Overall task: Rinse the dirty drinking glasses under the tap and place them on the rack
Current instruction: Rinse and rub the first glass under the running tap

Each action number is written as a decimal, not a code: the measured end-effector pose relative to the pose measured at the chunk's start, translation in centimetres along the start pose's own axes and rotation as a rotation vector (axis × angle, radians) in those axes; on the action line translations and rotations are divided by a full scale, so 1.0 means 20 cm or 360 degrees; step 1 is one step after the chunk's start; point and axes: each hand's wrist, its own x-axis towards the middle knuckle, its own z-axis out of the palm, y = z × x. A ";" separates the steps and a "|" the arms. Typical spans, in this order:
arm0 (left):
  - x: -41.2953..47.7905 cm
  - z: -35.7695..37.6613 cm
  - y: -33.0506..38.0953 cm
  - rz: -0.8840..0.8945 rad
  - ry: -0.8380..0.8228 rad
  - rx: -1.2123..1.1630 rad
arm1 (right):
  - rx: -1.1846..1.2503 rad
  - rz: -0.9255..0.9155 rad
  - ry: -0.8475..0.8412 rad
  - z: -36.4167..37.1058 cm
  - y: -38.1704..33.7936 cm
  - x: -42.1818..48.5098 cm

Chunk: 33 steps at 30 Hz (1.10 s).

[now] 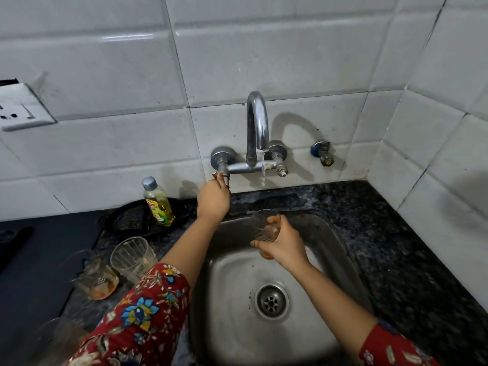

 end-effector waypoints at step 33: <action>-0.53 0.19 -0.20 0.0681 -0.0967 -0.0006 | 0.0077 -0.0176 -0.0381 -0.03 0.20 -0.13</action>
